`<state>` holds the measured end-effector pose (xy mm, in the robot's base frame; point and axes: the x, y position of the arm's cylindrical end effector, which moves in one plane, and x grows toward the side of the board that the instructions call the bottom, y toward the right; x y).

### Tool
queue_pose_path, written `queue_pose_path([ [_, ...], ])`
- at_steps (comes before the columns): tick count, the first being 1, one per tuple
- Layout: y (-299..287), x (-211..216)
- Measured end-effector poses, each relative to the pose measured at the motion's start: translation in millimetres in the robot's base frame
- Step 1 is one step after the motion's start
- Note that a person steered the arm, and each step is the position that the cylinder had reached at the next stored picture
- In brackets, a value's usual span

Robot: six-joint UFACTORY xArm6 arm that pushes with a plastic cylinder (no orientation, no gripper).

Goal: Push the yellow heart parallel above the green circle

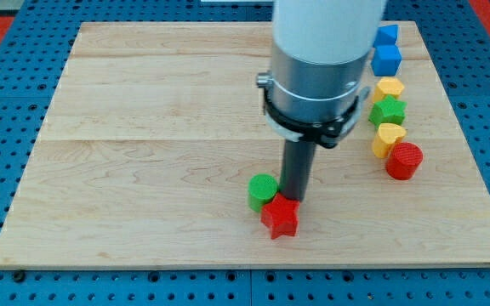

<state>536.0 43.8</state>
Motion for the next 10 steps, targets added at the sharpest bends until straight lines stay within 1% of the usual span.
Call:
queue_pose_path([
  [1, 7.7, -4.5],
  [3, 128.3, -3.1],
  [4, 171.2, -3.1],
  [5, 180.6, -3.1],
  [6, 177.9, -3.1],
  [8, 171.7, -54.8],
  [10, 146.6, -54.8],
])
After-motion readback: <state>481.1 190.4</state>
